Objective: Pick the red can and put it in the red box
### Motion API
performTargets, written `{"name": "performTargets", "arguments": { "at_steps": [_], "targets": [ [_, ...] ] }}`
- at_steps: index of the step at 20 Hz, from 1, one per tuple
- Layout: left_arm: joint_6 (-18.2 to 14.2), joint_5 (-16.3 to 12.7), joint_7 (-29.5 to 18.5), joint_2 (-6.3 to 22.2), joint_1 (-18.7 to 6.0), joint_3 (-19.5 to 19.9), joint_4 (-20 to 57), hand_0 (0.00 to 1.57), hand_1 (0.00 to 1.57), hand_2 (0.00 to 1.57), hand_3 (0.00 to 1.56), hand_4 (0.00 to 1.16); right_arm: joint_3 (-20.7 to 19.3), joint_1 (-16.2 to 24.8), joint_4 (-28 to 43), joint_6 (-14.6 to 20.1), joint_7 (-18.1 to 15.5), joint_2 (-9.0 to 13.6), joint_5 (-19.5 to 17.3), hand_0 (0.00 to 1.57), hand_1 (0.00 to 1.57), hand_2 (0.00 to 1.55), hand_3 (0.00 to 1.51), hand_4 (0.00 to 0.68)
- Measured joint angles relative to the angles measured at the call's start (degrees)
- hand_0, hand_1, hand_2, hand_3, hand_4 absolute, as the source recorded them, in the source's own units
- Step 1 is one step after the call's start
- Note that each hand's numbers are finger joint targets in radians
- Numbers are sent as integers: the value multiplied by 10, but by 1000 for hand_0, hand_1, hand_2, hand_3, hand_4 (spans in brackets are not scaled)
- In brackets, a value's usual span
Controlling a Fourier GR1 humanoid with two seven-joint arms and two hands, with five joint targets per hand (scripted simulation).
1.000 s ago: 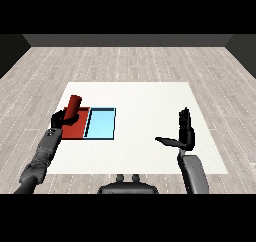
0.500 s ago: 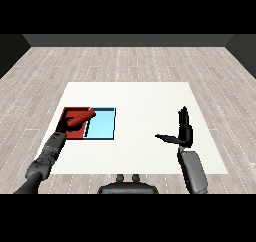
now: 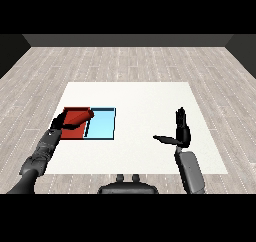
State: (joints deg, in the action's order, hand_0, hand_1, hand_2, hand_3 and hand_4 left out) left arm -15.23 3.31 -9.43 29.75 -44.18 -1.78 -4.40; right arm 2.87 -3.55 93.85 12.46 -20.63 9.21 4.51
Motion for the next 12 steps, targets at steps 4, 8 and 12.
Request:
{"name": "performTargets", "arguments": {
  "at_steps": [4,8,12],
  "targets": [
    [-23,-63,-85,4,5,65,-52,0,0,0,0,0,-4,5,14,-4,4,-1,10,0,0,0,0,0],
    [8,-132,-198,-28,6,127,-130,0,0,0,0,0,-4,7,22,-22,0,-2,29,0,0,0,0,0],
    [69,-180,-276,-92,1,150,-211,0,0,0,0,0,15,13,25,-50,1,-8,45,0,0,0,0,0]
  ]
}}
